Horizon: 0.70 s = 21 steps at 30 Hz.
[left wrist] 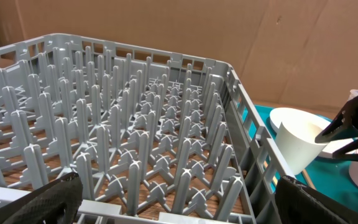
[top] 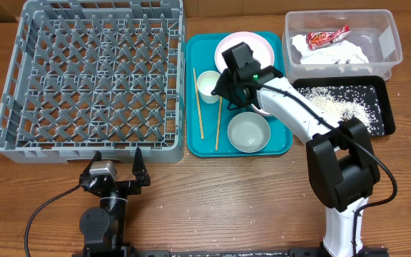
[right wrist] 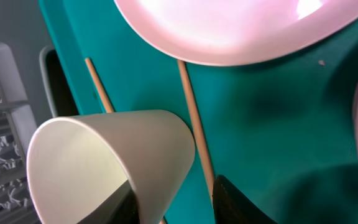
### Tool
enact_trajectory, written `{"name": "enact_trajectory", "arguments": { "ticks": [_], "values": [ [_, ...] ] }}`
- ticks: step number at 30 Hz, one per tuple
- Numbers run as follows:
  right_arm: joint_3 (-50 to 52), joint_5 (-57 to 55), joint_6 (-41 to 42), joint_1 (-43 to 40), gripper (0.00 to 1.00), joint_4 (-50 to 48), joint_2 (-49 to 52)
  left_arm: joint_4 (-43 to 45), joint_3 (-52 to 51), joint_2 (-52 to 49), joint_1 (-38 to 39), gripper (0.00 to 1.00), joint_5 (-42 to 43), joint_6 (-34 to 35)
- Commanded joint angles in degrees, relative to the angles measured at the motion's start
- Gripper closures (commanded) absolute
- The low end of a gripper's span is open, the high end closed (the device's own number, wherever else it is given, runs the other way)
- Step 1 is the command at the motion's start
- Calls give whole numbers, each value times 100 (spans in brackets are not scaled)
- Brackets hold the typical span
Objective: Sort waste into correct bins and load items into the dishwasher
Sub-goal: 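Grasp the white paper cup with the right gripper and lift it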
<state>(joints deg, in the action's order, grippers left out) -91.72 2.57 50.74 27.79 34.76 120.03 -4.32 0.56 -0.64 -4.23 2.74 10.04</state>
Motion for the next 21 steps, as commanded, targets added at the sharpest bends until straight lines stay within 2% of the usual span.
{"name": "enact_trajectory", "arguments": {
  "ticks": [1,4,9,10,12,16,21],
  "values": [
    [-179,11,-33,11,68,-42,92,0,-28,17,-26,0,-35,-105],
    [-177,13,-37,13,81,0,133,0,-28,17,-26,0,-35,-105],
    [-177,59,-149,66,84,87,240,0,-28,17,-26,0,-33,-105],
    [-177,61,-149,70,86,114,245,0,-28,17,-26,0,-33,-105],
    [-179,92,-262,70,96,149,245,0,-28,17,-26,0,-35,-105],
    [-269,393,-466,-26,96,382,101,2,-28,17,-26,0,-28,-103],
    [-470,1176,-835,-490,96,920,-708,111,-28,17,-26,0,492,-90]
  ]
}}
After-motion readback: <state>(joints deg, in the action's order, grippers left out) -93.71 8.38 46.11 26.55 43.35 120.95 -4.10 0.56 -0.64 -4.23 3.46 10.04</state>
